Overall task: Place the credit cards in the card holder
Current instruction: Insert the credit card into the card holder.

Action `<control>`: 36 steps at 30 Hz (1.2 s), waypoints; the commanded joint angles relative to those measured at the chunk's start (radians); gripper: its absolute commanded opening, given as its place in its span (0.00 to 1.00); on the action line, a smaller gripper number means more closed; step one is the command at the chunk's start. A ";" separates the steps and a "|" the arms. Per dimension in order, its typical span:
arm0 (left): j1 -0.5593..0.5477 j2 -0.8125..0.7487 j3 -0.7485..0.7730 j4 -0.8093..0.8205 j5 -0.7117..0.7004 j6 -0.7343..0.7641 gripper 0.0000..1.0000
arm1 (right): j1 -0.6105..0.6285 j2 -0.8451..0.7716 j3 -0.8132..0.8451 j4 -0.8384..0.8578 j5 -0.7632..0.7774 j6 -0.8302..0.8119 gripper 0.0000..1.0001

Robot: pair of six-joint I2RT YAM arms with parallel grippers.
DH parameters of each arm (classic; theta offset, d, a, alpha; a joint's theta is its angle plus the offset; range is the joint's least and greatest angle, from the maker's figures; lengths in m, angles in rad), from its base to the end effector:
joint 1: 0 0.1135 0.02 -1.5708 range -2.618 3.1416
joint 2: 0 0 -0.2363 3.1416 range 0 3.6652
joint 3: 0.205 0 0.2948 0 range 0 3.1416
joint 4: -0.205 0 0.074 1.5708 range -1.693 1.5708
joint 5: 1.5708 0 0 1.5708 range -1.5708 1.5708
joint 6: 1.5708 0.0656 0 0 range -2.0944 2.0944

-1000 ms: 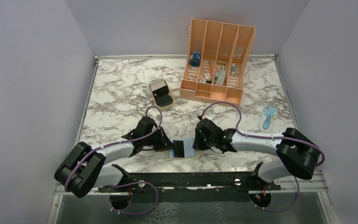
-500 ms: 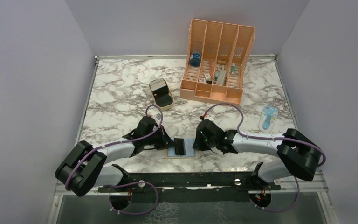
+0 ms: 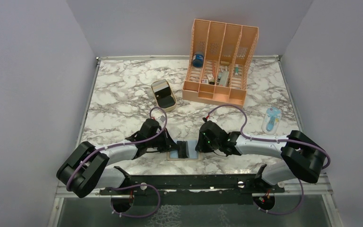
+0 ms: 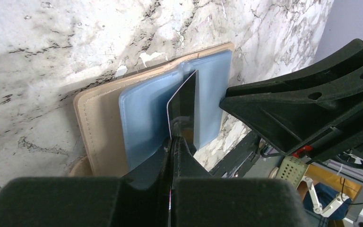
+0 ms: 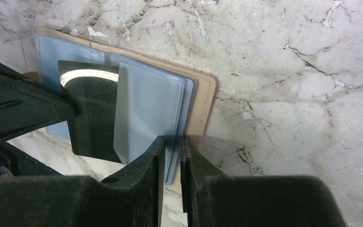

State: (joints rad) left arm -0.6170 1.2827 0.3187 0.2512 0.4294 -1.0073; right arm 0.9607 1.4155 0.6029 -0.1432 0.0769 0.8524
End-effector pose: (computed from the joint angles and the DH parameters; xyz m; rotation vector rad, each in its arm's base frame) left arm 0.2027 -0.1773 0.0498 -0.2467 2.5694 -1.2380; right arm 0.1794 0.2478 0.0648 -0.1107 2.6385 0.5977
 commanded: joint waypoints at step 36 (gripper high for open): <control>-0.093 0.068 0.144 -0.127 -0.152 0.053 0.47 | 0.004 -0.084 -0.021 -0.085 0.044 0.012 0.21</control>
State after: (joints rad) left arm -0.6910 1.3121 0.4435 0.1387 0.3134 -0.9668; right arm 0.9611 1.3048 0.5949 -0.2192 0.0837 0.8539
